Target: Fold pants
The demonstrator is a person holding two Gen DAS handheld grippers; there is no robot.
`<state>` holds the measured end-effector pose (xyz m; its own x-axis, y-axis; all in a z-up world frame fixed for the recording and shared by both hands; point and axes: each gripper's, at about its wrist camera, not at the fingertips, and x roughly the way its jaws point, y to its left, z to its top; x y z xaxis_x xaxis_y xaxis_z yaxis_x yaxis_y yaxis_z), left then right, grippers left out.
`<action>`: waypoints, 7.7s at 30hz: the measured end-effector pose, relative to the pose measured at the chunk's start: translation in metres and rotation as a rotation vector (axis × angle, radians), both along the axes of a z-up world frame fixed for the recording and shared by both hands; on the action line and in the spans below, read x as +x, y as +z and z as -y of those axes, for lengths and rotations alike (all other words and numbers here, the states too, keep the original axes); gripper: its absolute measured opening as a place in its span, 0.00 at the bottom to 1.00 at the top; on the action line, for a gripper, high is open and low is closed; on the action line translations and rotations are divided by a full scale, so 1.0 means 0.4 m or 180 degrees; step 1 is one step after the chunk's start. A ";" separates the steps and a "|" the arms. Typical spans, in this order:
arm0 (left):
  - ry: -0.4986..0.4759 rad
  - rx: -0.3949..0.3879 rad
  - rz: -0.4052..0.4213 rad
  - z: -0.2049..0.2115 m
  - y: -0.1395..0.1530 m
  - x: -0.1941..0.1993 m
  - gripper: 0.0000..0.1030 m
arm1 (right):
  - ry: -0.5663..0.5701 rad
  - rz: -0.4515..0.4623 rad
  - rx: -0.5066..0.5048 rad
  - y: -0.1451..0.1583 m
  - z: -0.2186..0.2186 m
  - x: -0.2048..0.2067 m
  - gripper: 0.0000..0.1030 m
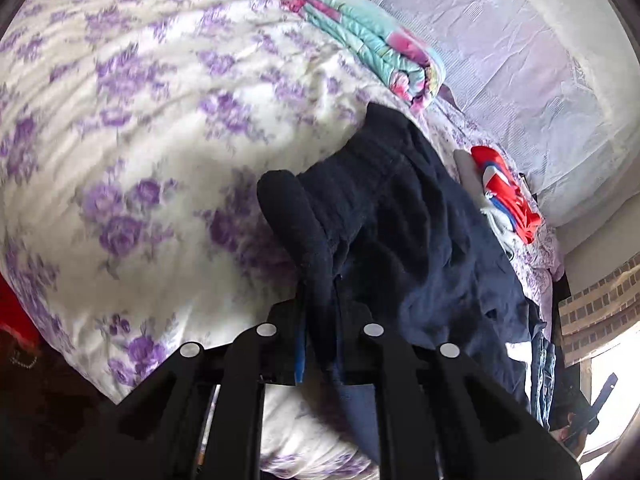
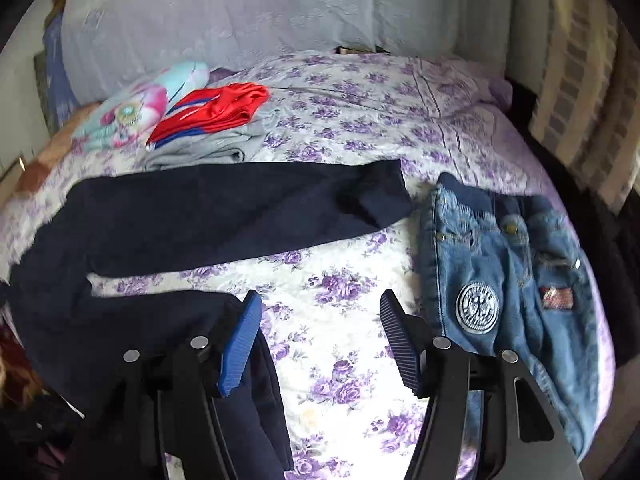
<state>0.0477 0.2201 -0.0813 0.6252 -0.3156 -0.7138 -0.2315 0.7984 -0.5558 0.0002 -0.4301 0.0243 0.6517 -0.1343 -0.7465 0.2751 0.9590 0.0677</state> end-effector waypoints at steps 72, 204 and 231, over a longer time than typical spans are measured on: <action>0.0118 0.0236 -0.0098 -0.027 -0.047 0.010 0.17 | -0.1003 0.0165 0.0244 -0.221 0.019 -0.299 0.20; -0.1015 0.0955 0.0634 0.124 0.239 -0.061 0.72 | 0.0402 0.0104 -0.0108 0.048 -0.374 0.250 0.97; -0.1294 0.0684 0.0376 0.240 0.021 0.005 0.77 | -0.1141 0.1088 0.0776 -0.284 -0.177 -0.386 0.05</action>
